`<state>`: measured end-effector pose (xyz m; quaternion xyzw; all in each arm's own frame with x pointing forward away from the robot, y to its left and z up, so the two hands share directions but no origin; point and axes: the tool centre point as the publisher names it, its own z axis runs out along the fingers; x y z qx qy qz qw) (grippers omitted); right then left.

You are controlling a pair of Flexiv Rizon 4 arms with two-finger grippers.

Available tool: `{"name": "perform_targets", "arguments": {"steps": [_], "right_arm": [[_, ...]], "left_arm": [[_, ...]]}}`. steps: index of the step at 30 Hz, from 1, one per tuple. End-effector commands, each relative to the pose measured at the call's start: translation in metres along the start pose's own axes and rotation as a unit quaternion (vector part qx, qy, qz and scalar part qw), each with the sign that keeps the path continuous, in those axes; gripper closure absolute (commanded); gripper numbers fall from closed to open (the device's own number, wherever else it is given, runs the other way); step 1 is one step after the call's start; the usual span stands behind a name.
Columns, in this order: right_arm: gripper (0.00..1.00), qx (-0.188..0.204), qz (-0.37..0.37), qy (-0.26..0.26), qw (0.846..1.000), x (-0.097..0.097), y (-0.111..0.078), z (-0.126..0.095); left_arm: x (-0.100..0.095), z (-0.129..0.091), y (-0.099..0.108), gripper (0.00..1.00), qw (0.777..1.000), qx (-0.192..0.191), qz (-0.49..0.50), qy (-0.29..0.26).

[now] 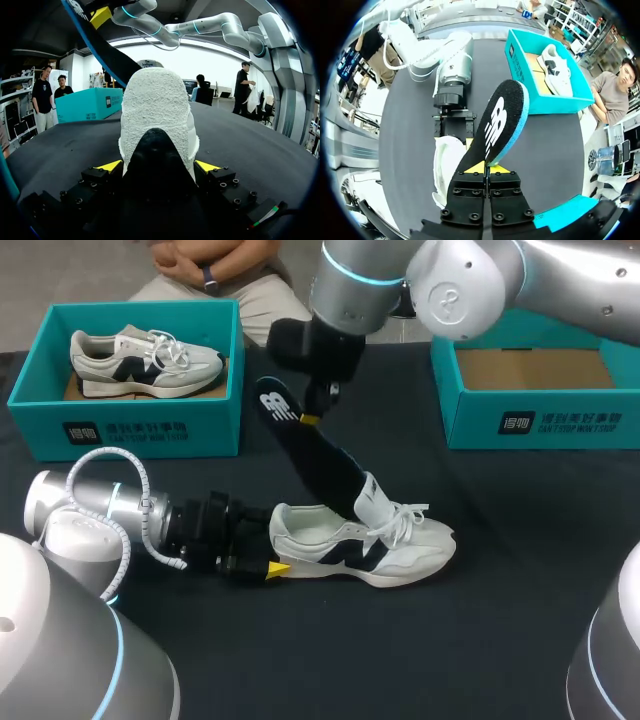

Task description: Take the shoe out of the shoebox, open the shoe tongue, remove and reinsert the insole, then place the shoe into the shoebox

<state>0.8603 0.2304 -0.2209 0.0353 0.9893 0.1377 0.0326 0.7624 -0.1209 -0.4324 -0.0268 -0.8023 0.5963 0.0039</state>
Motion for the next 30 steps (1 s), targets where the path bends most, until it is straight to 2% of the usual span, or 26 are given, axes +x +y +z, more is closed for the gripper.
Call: {"name": "perform_targets", "arguments": {"steps": [1,13,30], "right_arm": [[1.00,0.000,0.011,-0.016,1.000,-0.003,0.000,-0.024],[1.00,-0.022,0.007,-0.059,0.998,-0.019,0.017,-0.061],[1.00,-0.022,0.007,-0.059,0.998,-0.019,0.017,-0.061]], "left_arm": [[-0.001,0.002,0.005,1.00,1.000,0.000,0.000,0.000],[-0.001,0.002,0.005,1.00,1.000,0.000,0.000,0.000],[-0.001,0.002,0.005,1.00,1.000,0.000,0.000,0.000]]}}
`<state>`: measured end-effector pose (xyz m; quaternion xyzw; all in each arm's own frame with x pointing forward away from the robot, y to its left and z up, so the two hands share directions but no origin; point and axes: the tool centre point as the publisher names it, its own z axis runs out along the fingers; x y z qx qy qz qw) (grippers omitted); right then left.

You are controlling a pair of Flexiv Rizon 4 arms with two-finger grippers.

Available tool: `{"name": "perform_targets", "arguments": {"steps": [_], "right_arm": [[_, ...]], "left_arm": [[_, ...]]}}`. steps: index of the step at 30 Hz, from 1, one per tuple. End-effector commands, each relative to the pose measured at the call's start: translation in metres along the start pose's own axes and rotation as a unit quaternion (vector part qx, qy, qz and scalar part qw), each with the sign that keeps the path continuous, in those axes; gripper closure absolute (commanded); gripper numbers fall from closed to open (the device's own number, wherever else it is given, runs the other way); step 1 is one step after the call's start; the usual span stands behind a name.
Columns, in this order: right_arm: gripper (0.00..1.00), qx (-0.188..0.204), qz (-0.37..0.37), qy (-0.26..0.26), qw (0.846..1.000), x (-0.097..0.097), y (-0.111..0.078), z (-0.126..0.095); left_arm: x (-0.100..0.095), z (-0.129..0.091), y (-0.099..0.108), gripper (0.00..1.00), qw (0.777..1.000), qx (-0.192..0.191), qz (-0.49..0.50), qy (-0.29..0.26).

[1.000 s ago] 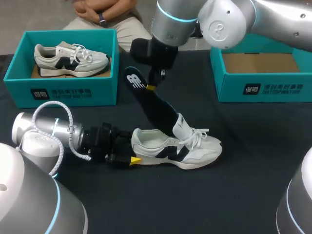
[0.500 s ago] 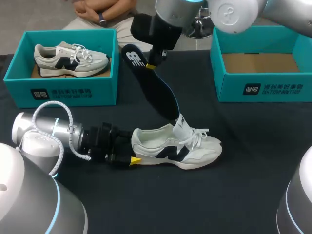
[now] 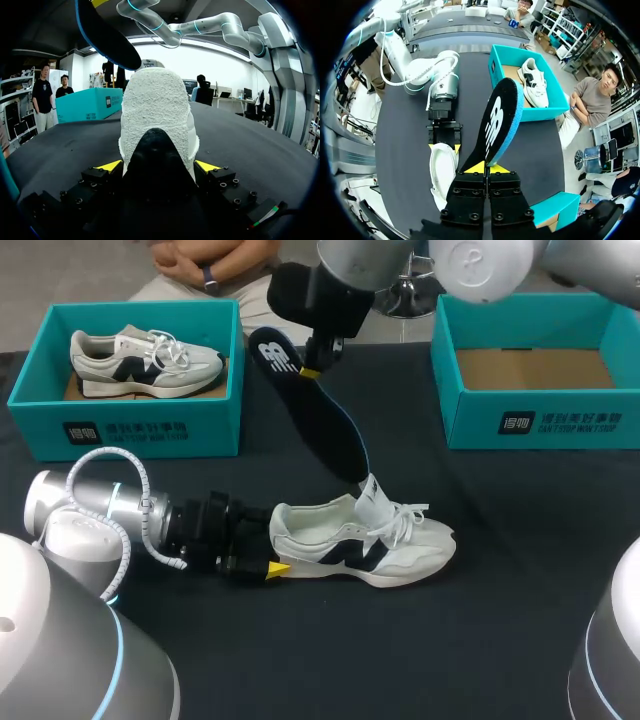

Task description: Take the shoe out of the shoebox, open the shoe tongue, remove and reinsert the insole, then place the shoe into the shoebox

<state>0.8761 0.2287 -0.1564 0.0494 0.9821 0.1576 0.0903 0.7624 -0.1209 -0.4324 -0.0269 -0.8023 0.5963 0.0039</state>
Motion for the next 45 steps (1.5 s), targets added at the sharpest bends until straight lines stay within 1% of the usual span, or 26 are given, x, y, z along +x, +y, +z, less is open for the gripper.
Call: {"name": "perform_targets", "arguments": {"steps": [1,17,21,23,25,26,28,30,33,36,42,45], "right_arm": [[1.00,0.000,0.000,0.000,1.000,0.000,0.000,0.001],[1.00,0.000,0.000,0.000,1.000,0.000,0.000,0.001],[1.00,-0.032,0.014,0.004,0.999,-0.004,0.009,-0.009],[1.00,-0.033,0.023,0.010,0.999,-0.007,0.014,-0.013],[1.00,-0.043,0.033,0.012,0.998,-0.010,0.019,-0.018],[1.00,-0.035,0.039,0.022,0.998,-0.011,0.021,-0.020],[1.00,-0.060,0.054,0.030,0.996,-0.013,0.026,-0.023],[1.00,-0.058,0.068,0.045,0.995,-0.014,0.029,-0.026],[1.00,-0.097,0.095,0.060,0.989,-0.013,0.034,-0.033],[1.00,-0.126,0.122,0.076,0.982,-0.011,0.031,-0.041],[1.00,-0.149,0.163,0.103,0.970,-0.004,0.029,-0.060],[1.00,-0.164,0.184,0.121,0.962,0.001,0.028,-0.068]], "left_arm": [[-0.001,0.002,0.005,1.00,1.000,0.000,0.000,0.000],[-0.001,0.002,0.005,1.00,1.000,0.000,0.000,0.000],[-0.001,0.002,0.005,1.00,1.000,0.000,0.000,0.000],[-0.001,0.002,0.005,1.00,1.000,0.000,0.000,0.000],[-0.001,0.002,0.005,1.00,1.000,0.000,0.000,0.000],[-0.001,0.002,0.005,1.00,1.000,0.000,0.000,0.000],[-0.001,0.002,0.005,1.00,1.000,0.000,0.000,0.000],[-0.001,0.002,0.005,1.00,1.000,0.000,0.000,0.000],[-0.001,0.002,0.005,1.00,1.000,0.000,0.000,0.000],[-0.001,0.002,0.005,1.00,1.000,0.000,0.000,0.000],[-0.001,0.002,0.005,1.00,1.000,0.000,0.000,0.000],[-0.001,0.002,0.005,1.00,1.000,0.000,0.000,0.000]]}}
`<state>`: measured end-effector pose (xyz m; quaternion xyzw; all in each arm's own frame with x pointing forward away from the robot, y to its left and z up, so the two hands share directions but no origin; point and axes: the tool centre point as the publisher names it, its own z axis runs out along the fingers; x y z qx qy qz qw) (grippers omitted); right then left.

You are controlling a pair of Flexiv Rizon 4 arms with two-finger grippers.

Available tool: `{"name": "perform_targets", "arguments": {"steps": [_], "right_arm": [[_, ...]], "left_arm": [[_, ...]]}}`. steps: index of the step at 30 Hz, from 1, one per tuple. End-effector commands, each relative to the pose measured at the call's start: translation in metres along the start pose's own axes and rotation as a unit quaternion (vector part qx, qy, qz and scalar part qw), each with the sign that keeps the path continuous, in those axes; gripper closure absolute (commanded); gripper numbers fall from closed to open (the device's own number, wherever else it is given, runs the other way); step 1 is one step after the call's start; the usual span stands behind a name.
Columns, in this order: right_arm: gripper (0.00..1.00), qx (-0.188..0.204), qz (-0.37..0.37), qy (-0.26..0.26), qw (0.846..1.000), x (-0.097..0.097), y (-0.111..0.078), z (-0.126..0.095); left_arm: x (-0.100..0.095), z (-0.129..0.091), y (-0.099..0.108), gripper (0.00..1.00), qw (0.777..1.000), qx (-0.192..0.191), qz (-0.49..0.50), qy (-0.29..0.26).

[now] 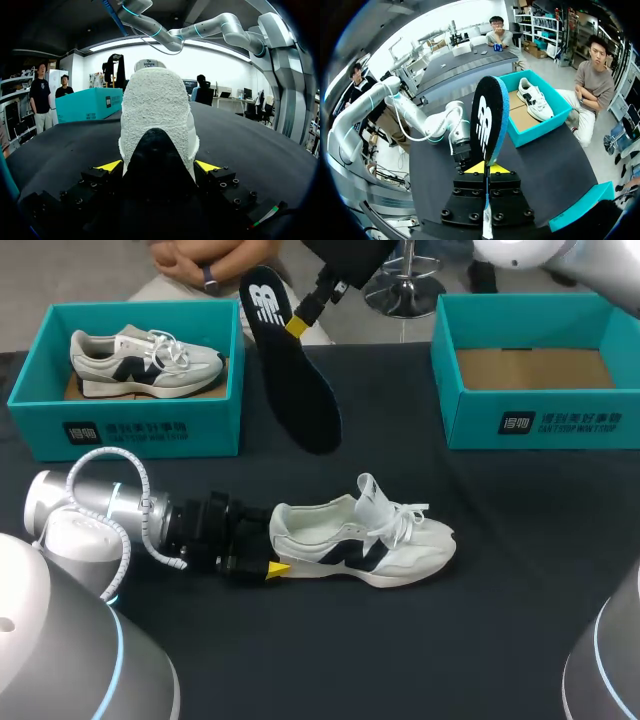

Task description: Take the shoe out of the shoebox, open the shoe tongue, remove and reinsert the insole, then place the shoe into the shoebox

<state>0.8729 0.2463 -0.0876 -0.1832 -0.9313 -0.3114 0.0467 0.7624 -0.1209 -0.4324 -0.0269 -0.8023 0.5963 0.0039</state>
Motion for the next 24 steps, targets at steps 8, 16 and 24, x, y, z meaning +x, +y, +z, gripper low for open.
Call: {"name": "perform_targets", "arguments": {"steps": [8,16,24], "right_arm": [[1.00,-0.067,0.023,0.020,0.997,0.013,-0.008,-0.024],[1.00,-0.067,0.023,0.020,0.997,0.013,-0.008,-0.024],[1.00,-0.070,0.037,0.026,0.997,0.012,-0.008,-0.025]], "left_arm": [[-0.001,0.002,0.005,1.00,1.000,0.000,0.000,0.000],[-0.001,0.002,0.005,1.00,1.000,0.000,0.000,0.000],[-0.001,0.002,0.005,1.00,1.000,0.000,0.000,0.000]]}}
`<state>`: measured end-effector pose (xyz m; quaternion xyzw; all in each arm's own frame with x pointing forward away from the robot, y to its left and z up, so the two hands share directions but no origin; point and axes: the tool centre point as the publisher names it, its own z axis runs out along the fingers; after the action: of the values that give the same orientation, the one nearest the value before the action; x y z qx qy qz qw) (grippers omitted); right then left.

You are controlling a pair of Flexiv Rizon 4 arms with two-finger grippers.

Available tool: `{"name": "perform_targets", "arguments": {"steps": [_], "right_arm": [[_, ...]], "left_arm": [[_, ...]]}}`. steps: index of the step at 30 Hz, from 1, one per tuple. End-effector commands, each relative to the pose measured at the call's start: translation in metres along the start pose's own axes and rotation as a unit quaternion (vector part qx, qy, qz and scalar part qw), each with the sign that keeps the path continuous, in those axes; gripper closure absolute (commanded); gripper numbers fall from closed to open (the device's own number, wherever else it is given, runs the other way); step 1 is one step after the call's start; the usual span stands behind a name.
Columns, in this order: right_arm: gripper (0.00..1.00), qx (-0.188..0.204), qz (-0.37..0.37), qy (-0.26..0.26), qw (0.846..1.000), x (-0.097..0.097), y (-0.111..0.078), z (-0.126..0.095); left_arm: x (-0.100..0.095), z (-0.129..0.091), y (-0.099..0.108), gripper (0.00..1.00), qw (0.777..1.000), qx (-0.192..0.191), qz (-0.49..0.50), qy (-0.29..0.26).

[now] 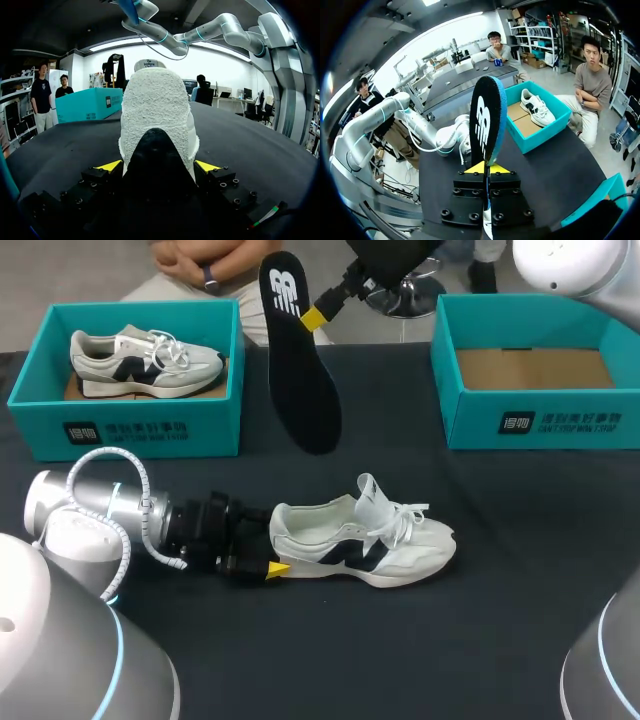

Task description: Take the shoe out of the shoebox, open the shoe tongue, remove and reinsert the insole, then place the shoe into the shoebox

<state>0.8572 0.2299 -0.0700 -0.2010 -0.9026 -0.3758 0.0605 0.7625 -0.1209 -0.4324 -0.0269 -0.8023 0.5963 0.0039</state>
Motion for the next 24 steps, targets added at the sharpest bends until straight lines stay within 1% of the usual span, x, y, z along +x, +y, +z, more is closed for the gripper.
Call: {"name": "perform_targets", "arguments": {"steps": [1,10,15,18,24], "right_arm": [[1.00,-0.006,0.027,0.012,1.000,-0.001,0.001,-0.002],[1.00,-0.002,0.098,0.047,0.994,0.010,0.002,-0.019],[1.00,-0.018,0.114,0.064,0.991,0.020,0.006,-0.029],[1.00,-0.020,0.126,0.075,0.989,0.027,0.009,-0.033],[1.00,-0.019,0.134,0.081,0.988,0.037,0.013,-0.044]], "left_arm": [[-0.001,0.002,0.005,1.00,1.000,0.000,0.000,0.000],[-0.001,0.002,0.005,1.00,1.000,0.000,0.000,0.000],[-0.001,0.002,0.005,1.00,1.000,0.000,0.000,0.000],[-0.001,0.002,0.005,1.00,1.000,0.000,0.000,0.000],[-0.001,0.002,0.005,1.00,1.000,0.000,0.000,0.000]]}}
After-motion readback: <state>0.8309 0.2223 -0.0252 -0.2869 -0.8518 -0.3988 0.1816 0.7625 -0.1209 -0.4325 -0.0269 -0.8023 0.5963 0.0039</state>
